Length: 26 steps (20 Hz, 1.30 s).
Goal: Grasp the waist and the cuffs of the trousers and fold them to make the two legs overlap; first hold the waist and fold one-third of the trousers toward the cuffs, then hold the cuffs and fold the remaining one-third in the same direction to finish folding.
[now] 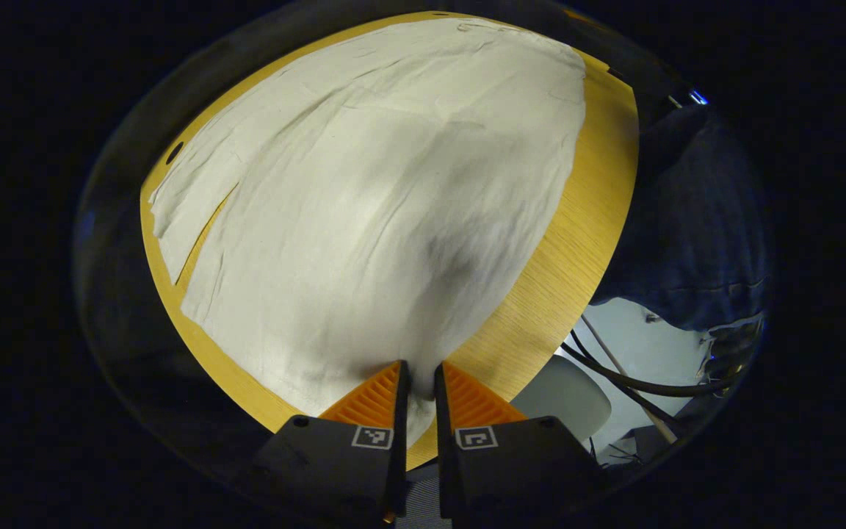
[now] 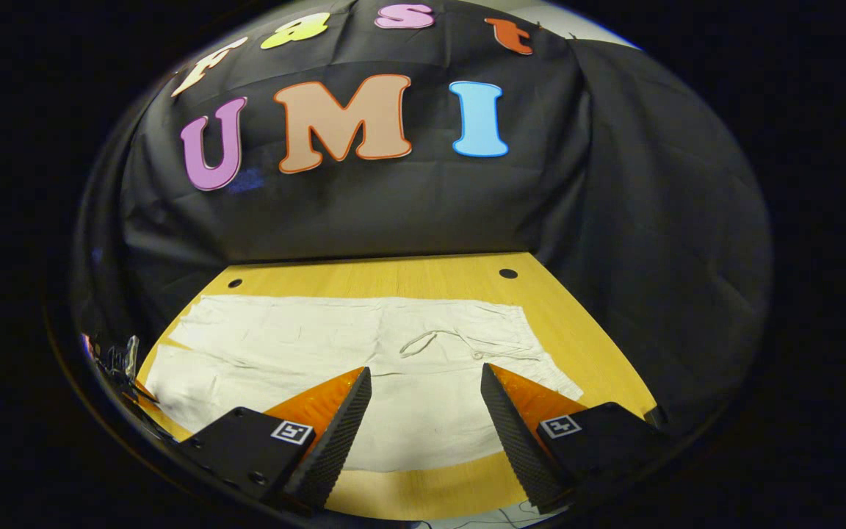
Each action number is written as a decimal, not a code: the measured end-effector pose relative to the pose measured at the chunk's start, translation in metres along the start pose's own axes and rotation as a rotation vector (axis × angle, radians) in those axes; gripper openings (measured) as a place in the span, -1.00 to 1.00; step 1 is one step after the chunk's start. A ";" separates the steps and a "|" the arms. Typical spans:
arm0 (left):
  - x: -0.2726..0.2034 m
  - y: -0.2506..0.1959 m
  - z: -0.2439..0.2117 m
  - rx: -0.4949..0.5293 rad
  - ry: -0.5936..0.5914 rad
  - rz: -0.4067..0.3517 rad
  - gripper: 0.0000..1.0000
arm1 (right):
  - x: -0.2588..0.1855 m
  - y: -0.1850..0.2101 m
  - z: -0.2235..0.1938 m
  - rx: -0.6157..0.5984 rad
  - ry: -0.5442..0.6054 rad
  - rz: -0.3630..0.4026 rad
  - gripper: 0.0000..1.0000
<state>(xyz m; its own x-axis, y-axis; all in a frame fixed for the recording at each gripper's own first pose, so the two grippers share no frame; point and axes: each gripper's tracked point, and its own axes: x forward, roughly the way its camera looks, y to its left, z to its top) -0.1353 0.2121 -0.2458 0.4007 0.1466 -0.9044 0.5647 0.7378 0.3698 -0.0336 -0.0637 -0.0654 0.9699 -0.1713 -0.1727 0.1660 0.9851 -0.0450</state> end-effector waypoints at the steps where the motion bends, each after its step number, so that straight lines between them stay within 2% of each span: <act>1: 0.001 0.001 0.001 0.006 0.010 0.001 -0.82 | 0.001 0.001 0.001 -0.023 0.016 0.027 0.92; 5: 0.002 0.000 0.001 0.032 0.022 -0.004 -0.87 | 0.008 -0.008 -0.008 -0.118 0.079 0.118 0.92; 11: 0.003 0.003 0.001 -0.059 0.046 -0.007 -0.87 | 0.019 -0.047 -0.048 -0.316 0.201 0.173 0.88; 16: 0.005 0.003 0.001 -0.032 0.094 0.001 -0.87 | 0.024 -0.095 -0.082 -0.568 0.315 0.211 0.92; 17: 0.005 0.003 0.002 -0.040 0.096 0.004 -0.87 | 0.025 -0.101 -0.086 -0.604 0.326 0.224 0.99; 19: 0.004 0.003 0.001 -0.054 0.098 0.014 -0.87 | 0.033 -0.113 -0.098 -0.690 0.360 0.242 0.99; 20: 0.004 0.003 0.001 -0.056 0.104 0.018 -0.87 | 0.035 -0.120 -0.106 -0.750 0.387 0.260 0.92; 24: 0.005 0.003 0.001 -0.090 0.118 0.036 -0.87 | 0.044 -0.132 -0.133 -0.932 0.465 0.347 0.97; 25: 0.005 0.003 0.001 -0.094 0.119 0.044 -0.86 | 0.048 -0.134 -0.137 -0.973 0.476 0.364 0.87; 26: 0.005 0.003 0.000 -0.097 0.123 0.052 -0.86 | 0.055 -0.138 -0.143 -1.012 0.485 0.379 0.87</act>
<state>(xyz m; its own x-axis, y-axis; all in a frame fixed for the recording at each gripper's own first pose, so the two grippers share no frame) -0.1314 0.2146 -0.2490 0.3333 0.2613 -0.9059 0.4709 0.7863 0.4000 -0.0288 -0.2110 -0.2097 0.7219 -0.0734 -0.6881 -0.5455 0.5515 -0.6311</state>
